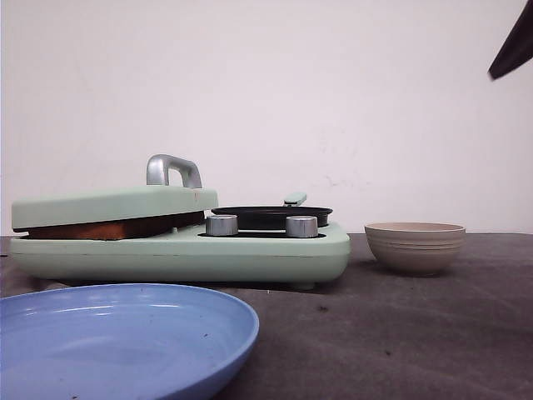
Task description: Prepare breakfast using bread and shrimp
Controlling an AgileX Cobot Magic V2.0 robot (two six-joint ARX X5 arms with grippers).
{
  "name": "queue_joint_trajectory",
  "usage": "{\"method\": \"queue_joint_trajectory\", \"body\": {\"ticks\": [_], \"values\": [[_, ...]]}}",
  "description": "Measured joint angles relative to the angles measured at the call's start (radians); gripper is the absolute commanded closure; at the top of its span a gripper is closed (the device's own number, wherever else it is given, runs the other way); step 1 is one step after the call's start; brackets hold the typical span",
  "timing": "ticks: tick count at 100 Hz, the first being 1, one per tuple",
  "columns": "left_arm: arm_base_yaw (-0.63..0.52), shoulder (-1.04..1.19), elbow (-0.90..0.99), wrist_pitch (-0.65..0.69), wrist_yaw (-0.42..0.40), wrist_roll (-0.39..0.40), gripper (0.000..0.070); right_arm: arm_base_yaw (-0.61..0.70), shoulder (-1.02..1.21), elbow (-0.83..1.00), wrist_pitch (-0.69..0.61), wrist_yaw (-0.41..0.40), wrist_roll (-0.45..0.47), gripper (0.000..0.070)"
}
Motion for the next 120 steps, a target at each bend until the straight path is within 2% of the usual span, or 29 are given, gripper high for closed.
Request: {"method": "queue_joint_trajectory", "body": {"ticks": [17, 27, 47, 64, 90, 120], "values": [[0.0, -0.127, -0.148, 0.01, 0.0, 0.019, 0.0232, -0.035, 0.162, 0.077, -0.003, -0.006, -0.008, 0.0291], [0.0, -0.224, -0.28, 0.075, 0.0, 0.022, 0.0232, -0.064, 0.257, 0.151, -0.006, -0.006, -0.037, 0.029], [0.0, -0.457, -0.531, 0.235, 0.0, 0.021, 0.0231, -0.167, 0.474, 0.34, -0.067, -0.006, -0.139, 0.029], [0.0, -0.599, -0.697, 0.251, 0.0, 0.021, 0.0231, -0.263, 0.645, 0.487, -0.085, -0.015, -0.226, 0.029], [0.0, -0.731, -0.814, 0.249, -0.01, -0.024, 0.0231, -0.389, 0.885, 0.643, -0.092, -0.132, -0.268, 0.029], [0.0, -0.798, -0.851, 0.203, -0.055, -0.031, 0.0231, -0.46, 1.119, 0.756, -0.098, -0.182, -0.274, 0.029]]}}
